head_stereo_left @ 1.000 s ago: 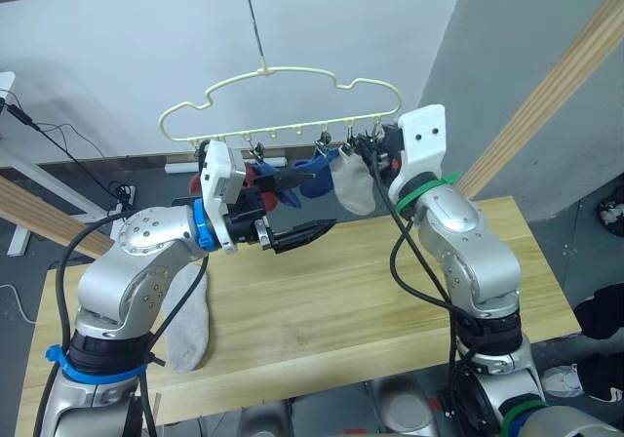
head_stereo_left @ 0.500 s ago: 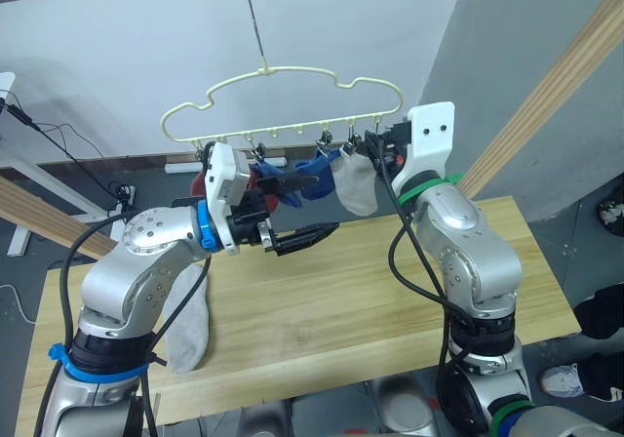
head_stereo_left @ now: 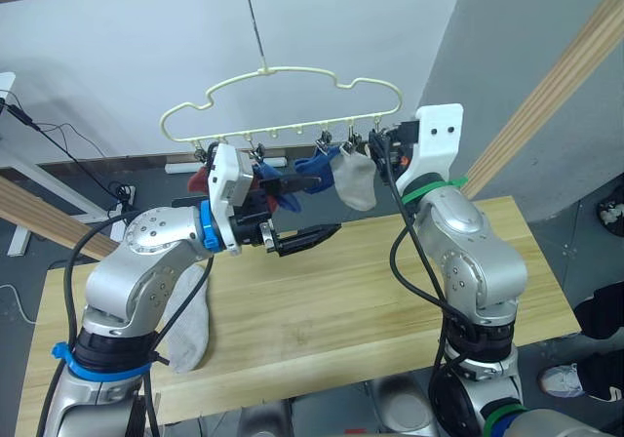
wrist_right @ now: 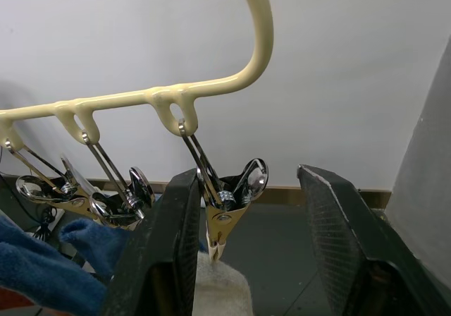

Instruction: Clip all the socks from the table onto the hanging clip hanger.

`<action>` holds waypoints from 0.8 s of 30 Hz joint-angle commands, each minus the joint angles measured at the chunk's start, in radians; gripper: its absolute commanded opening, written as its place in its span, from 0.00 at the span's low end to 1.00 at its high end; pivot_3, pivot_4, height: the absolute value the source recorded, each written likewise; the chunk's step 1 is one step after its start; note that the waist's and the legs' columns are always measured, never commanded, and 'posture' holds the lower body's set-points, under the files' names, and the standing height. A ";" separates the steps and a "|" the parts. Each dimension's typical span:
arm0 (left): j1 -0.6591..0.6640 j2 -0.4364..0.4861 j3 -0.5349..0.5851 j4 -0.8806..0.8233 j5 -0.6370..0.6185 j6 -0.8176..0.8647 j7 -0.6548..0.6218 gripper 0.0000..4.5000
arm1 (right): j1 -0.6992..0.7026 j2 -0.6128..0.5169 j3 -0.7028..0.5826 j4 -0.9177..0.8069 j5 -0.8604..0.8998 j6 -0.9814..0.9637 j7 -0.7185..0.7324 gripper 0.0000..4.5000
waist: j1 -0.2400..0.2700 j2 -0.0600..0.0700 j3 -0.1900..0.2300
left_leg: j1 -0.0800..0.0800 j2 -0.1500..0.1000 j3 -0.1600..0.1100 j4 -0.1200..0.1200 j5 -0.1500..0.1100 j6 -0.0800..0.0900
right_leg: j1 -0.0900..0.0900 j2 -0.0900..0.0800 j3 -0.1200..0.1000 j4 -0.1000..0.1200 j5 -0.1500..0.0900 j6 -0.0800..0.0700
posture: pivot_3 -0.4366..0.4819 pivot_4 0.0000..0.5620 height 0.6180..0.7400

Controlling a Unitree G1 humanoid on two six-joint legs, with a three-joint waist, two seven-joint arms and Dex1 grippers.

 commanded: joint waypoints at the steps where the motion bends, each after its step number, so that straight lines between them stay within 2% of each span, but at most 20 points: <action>1: -0.012 -0.003 0.001 -0.013 0.002 -0.023 -0.015 1.00 | 0.000 0.020 -0.015 -0.056 0.026 0.003 -0.008 0.49 | -0.001 0.000 0.000 | 0.000 0.000 0.000 0.000 0.000 0.000 | 0.000 0.000 0.000 0.000 0.000 0.000 | 0.17 0.49 0.98; 10: -0.013 -0.006 -0.003 -0.009 0.009 -0.032 -0.017 1.00 | -0.001 0.033 -0.020 -0.058 0.059 -0.006 0.000 0.49 | -0.001 0.000 0.000 | 0.000 0.000 0.000 0.000 0.000 0.000 | 0.000 0.000 0.000 0.000 0.000 0.000 | 0.17 0.49 0.98; 13: -0.012 -0.007 -0.004 -0.008 0.012 -0.034 -0.017 1.00 | 0.001 0.032 -0.019 -0.060 0.064 -0.007 0.004 0.36 | -0.001 0.000 0.000 | 0.000 0.000 0.000 0.000 0.000 0.000 | 0.000 0.000 0.000 0.000 0.000 0.000 | 0.17 0.49 0.98; 17: -0.008 -0.008 -0.005 -0.006 0.016 -0.037 -0.017 1.00 | 0.001 0.029 -0.015 -0.062 0.069 -0.012 0.010 0.03 | -0.001 0.000 0.000 | 0.000 0.000 0.000 0.000 0.000 0.000 | 0.000 0.000 0.000 0.000 0.000 0.000 | 0.17 0.49 0.98; 18: -0.006 -0.009 -0.004 -0.007 0.016 -0.036 -0.017 1.00 | 0.001 0.027 -0.015 -0.063 0.070 -0.012 0.010 0.01 | -0.001 0.000 0.000 | 0.000 0.000 0.000 0.000 0.000 0.000 | 0.000 0.000 0.000 0.000 0.000 0.000 | 0.16 0.49 0.98; 24: 0.038 -0.012 0.000 -0.012 0.049 -0.057 0.001 1.00 | 0.004 0.017 -0.007 -0.068 0.069 -0.017 0.018 0.01 | -0.002 0.000 0.000 | 0.000 0.000 0.000 0.000 0.000 0.000 | 0.000 0.000 0.000 0.000 0.000 0.000 | 0.16 0.49 0.98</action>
